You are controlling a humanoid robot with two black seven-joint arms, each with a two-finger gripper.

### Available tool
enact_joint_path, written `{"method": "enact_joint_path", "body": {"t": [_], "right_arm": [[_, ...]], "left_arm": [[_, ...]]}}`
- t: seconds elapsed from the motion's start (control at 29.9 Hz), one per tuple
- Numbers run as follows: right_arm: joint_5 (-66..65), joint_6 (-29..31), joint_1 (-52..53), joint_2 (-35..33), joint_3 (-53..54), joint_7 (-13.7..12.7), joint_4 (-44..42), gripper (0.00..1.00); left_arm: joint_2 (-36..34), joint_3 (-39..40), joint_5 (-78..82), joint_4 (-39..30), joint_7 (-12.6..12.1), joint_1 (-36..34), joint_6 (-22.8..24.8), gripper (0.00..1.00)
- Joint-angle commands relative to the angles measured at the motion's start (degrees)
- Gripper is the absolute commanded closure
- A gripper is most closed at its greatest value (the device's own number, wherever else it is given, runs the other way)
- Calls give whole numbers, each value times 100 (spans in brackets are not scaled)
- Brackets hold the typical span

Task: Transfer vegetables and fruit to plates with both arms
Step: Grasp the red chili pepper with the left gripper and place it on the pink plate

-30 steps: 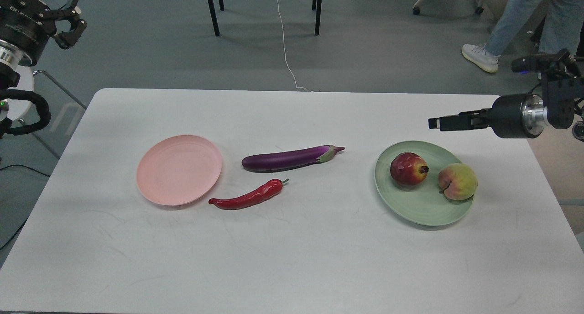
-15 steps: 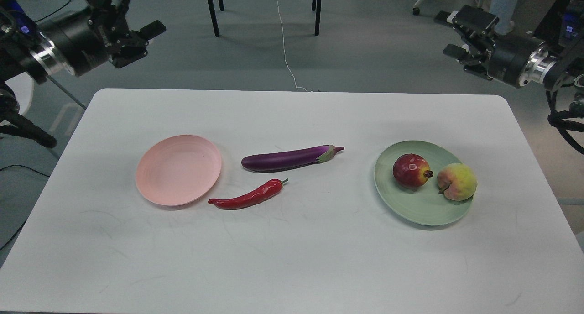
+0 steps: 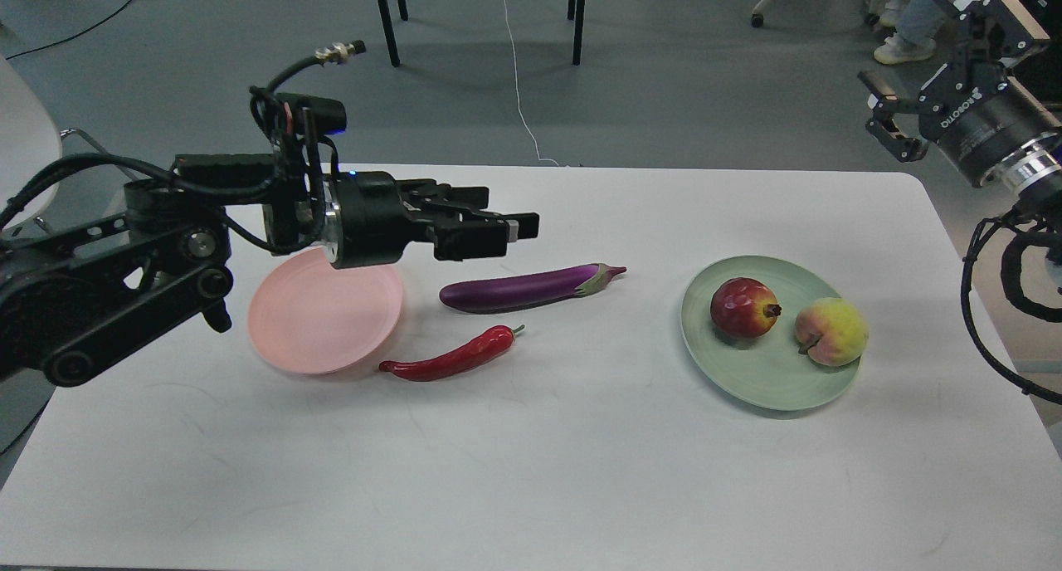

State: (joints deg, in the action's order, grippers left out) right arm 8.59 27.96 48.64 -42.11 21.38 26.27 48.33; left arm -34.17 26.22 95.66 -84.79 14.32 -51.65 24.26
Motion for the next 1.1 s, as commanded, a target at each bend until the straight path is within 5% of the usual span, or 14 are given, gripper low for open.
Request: {"method": "enact_joint_path", "body": {"t": [0.0, 0.37, 0.73, 0.87, 1.07], "right_arm": [[292, 4, -661, 2, 462, 0, 9, 2], [451, 4, -1770, 125, 1439, 36, 80, 2], [442, 4, -1761, 125, 1606, 18, 124, 2], [442, 4, -1726, 125, 1606, 18, 211, 2], [442, 4, -1717, 81, 1606, 18, 220, 2]], "left_arm": [[436, -397, 1696, 50, 1, -3, -88, 6], [974, -1487, 2934, 1016, -26, -3, -483, 23], [982, -1980, 2934, 1632, -34, 102, -721, 27], [982, -1980, 2934, 1711, -34, 260, -739, 57], [965, -1945, 2934, 1755, -34, 269, -739, 82]]}}
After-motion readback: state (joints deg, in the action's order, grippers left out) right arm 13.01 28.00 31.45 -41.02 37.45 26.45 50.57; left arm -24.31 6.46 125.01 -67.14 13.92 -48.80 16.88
